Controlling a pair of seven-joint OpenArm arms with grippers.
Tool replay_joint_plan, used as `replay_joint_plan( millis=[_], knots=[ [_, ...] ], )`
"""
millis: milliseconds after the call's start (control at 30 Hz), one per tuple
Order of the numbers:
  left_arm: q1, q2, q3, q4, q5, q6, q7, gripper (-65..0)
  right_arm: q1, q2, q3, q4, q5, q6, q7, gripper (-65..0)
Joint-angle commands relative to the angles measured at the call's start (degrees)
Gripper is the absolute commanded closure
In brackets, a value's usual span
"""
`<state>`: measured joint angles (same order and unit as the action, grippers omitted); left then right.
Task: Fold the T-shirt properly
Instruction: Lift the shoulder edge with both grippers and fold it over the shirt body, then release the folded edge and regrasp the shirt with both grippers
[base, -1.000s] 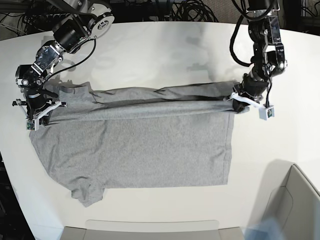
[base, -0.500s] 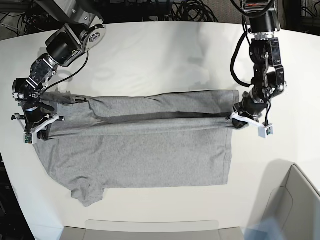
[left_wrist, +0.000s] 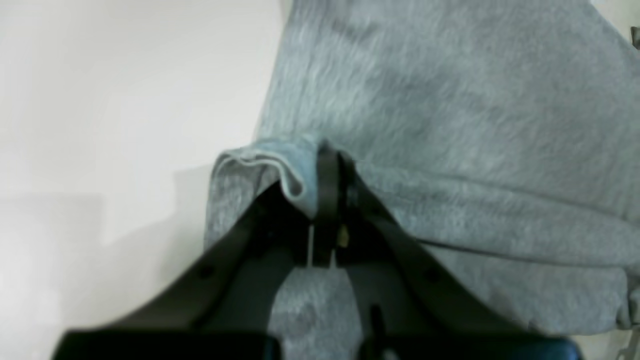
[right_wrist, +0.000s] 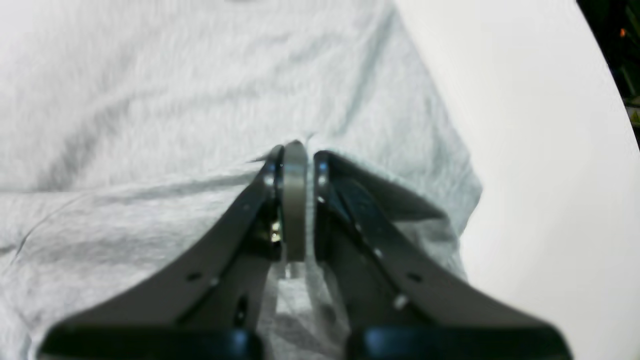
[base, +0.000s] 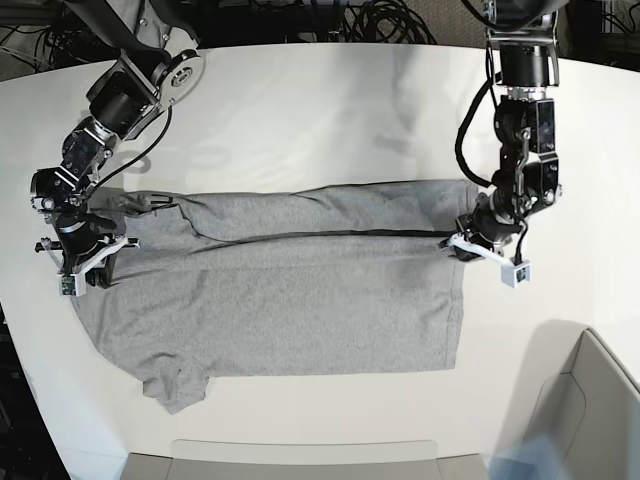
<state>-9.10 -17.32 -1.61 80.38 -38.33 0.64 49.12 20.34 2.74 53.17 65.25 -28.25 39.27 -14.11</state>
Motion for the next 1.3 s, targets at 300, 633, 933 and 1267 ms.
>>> replay_joint_plan(
  millis=[300,633,933,1267],
  knots=[
    [-3.6,-0.7,-0.2,-3.4,-0.1,-0.1,-0.6,-1.2,2.6,2.6,0.3,-2.5,1.0,-0.5,0.9,0.0],
    [-3.0,-0.7,-0.3,-0.4,-0.1,0.0,-0.6,-20.6,1.8,2.0,-0.1,6.6,1.0,-0.1,0.7,-31.4],
    [10.9,-0.5,-0.3,15.5,-0.2,0.0,-0.6,-16.0,-9.2,-4.7,0.1,18.7,1.3,0.2,1.1,-28.5],
    [13.3,-0.3,-0.1,14.2,-0.2,-0.3,-0.6,-11.4,-15.5,-6.7,0.7,17.8,8.3,0.7,0.6,-20.2]
  ],
)
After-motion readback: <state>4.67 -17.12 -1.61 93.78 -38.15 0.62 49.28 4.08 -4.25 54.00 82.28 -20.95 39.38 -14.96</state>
